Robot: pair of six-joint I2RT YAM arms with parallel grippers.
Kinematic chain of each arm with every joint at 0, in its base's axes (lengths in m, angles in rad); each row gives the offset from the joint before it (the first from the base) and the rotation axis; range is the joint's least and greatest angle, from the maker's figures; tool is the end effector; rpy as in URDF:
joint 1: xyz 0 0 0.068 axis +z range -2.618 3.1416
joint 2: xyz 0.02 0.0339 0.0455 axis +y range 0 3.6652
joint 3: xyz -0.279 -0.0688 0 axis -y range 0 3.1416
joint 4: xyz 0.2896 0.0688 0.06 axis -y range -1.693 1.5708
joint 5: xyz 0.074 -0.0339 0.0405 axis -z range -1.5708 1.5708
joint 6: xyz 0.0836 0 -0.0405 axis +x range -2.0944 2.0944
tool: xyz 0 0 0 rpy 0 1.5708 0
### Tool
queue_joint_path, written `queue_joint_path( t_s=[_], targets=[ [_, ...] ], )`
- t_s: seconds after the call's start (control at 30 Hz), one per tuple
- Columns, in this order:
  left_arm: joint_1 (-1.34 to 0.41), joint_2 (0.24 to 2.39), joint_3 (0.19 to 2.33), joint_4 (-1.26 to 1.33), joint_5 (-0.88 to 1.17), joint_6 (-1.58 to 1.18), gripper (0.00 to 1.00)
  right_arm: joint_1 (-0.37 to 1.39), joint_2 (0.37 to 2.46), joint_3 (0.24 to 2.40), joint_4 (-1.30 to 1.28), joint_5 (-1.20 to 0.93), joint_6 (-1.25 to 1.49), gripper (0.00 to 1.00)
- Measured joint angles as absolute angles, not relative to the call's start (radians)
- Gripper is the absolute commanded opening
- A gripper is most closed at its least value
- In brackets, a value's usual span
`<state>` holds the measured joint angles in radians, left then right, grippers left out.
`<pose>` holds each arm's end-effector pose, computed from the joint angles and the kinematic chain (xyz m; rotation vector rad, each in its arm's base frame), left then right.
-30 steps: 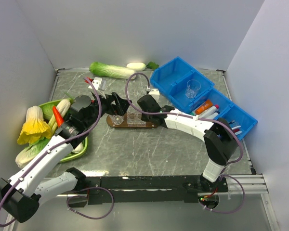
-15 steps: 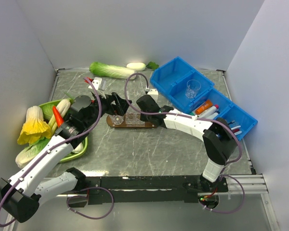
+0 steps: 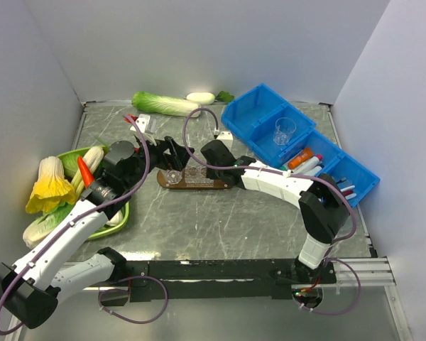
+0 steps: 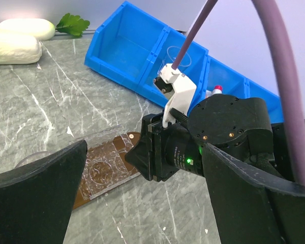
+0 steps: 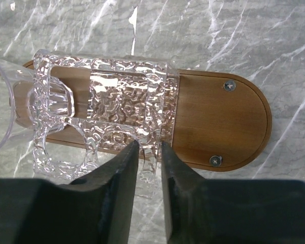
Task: Prepare toiletry sets of a toothbrush and toothpaste on the tray
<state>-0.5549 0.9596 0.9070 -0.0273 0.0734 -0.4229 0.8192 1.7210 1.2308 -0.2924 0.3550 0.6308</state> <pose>0.2595 -0.1681 0.3741 0.1708 1.7047 -0.7979 0.3309 0.3115 0.1985 -0.0457 2.3148 0.3267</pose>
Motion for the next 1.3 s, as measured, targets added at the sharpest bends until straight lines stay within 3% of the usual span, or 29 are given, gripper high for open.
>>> queue_joint_path(
  t_s=[0.37,0.8,1.07,1.3],
  targets=[
    [-0.555,0.955,0.907,-0.028,0.065,-0.422,1.0,0.821,1.689,1.227,-0.293,0.366,0.63,0.53],
    [-0.554,0.896,0.88,-0.013,0.021,-0.419,0.99,0.783,1.465,1.12,-0.278,0.373,0.597,0.67],
    [-0.543,0.89,0.871,-0.009,0.009,-0.408,0.97,0.653,1.19,1.024,-0.291,0.252,0.466,0.75],
    [-0.509,0.885,0.871,-0.013,-0.042,-0.406,0.97,0.474,1.103,1.084,-0.426,0.108,0.262,0.78]
  ],
)
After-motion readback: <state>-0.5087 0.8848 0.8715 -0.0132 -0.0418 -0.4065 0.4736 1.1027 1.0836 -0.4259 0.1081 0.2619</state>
